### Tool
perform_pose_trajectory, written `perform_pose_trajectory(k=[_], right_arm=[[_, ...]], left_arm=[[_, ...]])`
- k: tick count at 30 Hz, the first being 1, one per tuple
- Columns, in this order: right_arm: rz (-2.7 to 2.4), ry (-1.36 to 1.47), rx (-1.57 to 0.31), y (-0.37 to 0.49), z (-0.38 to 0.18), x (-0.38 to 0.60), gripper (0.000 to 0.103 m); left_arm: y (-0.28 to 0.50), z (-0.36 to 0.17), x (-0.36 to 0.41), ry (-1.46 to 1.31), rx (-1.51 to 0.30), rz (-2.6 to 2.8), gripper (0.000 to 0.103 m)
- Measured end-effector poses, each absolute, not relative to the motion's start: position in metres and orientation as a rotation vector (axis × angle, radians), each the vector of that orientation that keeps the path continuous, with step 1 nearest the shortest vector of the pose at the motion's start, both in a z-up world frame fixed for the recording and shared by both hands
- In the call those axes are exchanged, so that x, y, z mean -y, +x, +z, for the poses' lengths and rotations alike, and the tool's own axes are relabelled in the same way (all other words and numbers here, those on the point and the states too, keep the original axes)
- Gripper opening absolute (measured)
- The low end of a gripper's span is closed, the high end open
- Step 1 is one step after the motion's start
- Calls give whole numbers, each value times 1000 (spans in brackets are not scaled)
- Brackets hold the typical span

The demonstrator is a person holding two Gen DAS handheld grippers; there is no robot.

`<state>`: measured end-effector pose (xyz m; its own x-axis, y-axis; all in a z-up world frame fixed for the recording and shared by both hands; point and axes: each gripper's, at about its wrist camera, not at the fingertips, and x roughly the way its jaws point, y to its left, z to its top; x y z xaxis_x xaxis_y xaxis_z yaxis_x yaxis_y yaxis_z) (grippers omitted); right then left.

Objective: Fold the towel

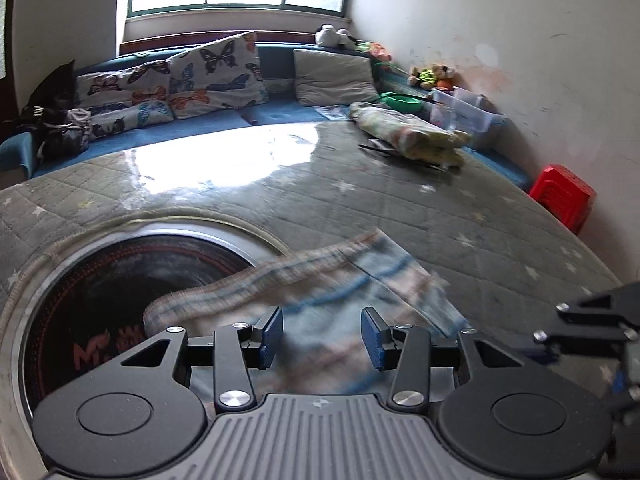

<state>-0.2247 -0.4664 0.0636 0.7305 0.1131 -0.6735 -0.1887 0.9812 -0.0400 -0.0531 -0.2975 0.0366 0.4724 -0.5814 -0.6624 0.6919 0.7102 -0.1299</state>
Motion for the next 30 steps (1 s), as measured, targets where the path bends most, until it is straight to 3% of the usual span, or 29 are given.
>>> perform_pose_trajectory(k=[13, 16, 18, 24, 28, 30], right_arm=[[92, 103, -711, -235, 69, 498, 27], [57, 157, -701, -225, 66, 505, 31], [46, 186, -704, -219, 63, 508, 44], [-11, 280, -703, -198, 48, 518, 55], [-25, 306, -705, -194, 39, 521, 57], [-24, 307, -705, -195, 39, 520, 51]], left_arm=[[-108, 30, 263, 149, -739, -794, 48], [-102, 32, 248, 104, -736, -728, 50], [-98, 34, 238, 79, -734, -684, 51], [-83, 30, 215, 16, -758, -585, 54], [-76, 25, 209, -19, -791, -563, 54], [-75, 23, 208, -35, -804, -565, 54]])
